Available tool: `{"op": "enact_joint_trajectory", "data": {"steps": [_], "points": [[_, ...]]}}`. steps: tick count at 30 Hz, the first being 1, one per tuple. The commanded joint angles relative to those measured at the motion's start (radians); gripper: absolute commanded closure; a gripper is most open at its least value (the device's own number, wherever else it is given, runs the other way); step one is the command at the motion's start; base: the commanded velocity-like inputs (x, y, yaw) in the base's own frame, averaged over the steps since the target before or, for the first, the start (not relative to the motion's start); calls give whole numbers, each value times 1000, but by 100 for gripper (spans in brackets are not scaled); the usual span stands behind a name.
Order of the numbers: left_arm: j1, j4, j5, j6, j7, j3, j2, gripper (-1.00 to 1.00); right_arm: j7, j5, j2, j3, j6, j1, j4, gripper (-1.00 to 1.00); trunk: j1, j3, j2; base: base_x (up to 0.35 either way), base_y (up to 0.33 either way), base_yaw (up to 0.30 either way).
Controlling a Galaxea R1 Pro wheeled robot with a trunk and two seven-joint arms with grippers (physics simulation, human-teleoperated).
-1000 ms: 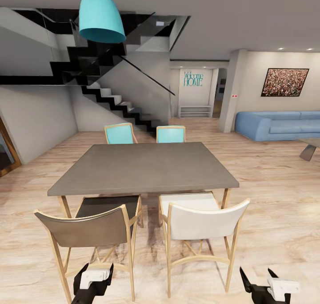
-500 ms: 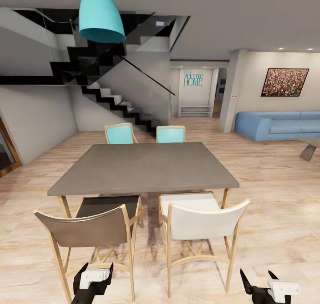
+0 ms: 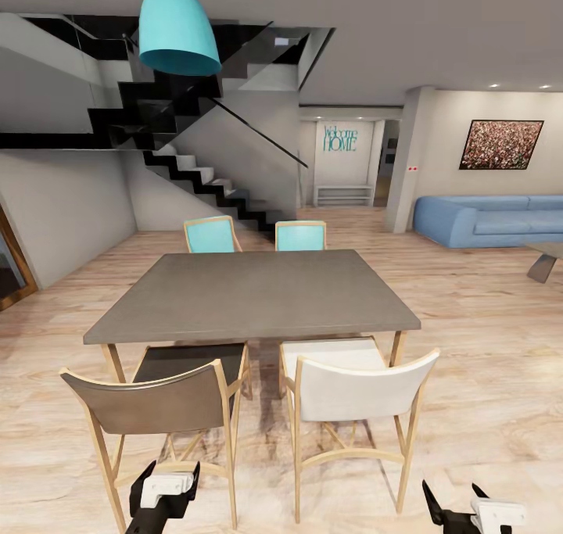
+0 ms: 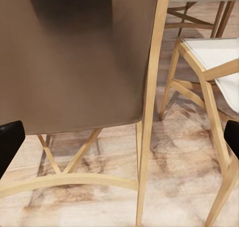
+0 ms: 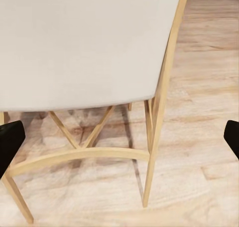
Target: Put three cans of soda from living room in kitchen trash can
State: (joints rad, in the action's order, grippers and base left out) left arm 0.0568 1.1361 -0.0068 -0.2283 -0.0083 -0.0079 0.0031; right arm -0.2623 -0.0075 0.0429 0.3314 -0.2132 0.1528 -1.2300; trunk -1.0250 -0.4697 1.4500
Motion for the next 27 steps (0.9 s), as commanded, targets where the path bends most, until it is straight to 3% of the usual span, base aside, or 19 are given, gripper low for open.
{"op": "enact_joint_trajectory", "data": {"steps": [1,14,27], "points": [[0,-1,0,0,0,0,0,-100,0,0,0,0,0,0,1,-100,0,0,0,0,0,0],[0,-13,0,2,0,0,0,-100,0,0,0,0,0,-2,14,-100,0,0,0,-17,0,0],[-1,-27,2,12,0,9,-1,-100,0,6,0,0,0,-4,37,-100,0,0,0,-251,0,0]]}}
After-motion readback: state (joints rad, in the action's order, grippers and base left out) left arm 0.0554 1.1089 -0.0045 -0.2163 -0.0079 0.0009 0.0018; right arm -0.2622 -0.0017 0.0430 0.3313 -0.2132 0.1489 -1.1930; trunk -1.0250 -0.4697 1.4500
